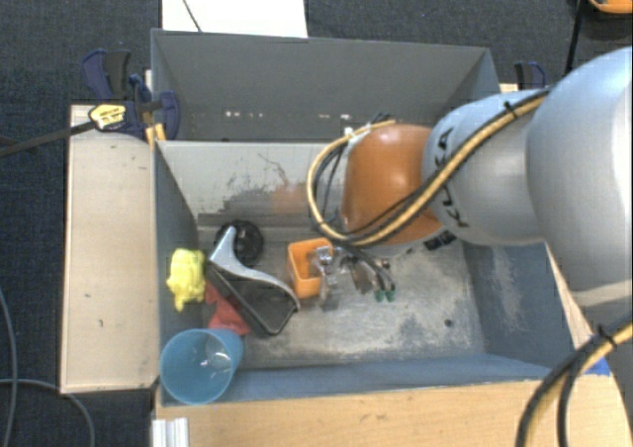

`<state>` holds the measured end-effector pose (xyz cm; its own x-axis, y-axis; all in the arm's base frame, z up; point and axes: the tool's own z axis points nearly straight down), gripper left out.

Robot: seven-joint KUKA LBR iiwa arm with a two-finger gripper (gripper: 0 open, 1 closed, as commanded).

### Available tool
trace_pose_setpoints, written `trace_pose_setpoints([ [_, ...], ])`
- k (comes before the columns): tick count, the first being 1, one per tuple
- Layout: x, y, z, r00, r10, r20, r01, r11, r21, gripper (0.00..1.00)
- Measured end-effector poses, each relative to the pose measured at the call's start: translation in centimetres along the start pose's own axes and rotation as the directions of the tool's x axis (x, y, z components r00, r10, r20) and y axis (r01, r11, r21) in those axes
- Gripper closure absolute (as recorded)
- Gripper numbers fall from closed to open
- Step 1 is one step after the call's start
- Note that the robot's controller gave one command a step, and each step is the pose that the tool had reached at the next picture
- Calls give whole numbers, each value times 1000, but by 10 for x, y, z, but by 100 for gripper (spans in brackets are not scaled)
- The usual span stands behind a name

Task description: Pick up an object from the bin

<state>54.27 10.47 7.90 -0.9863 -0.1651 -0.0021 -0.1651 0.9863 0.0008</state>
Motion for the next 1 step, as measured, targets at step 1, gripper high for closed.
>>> trace_pose_setpoints([
  [1, -2, 1, -154, 1000, 22, 4, -22, 1000, 1, 100],
])
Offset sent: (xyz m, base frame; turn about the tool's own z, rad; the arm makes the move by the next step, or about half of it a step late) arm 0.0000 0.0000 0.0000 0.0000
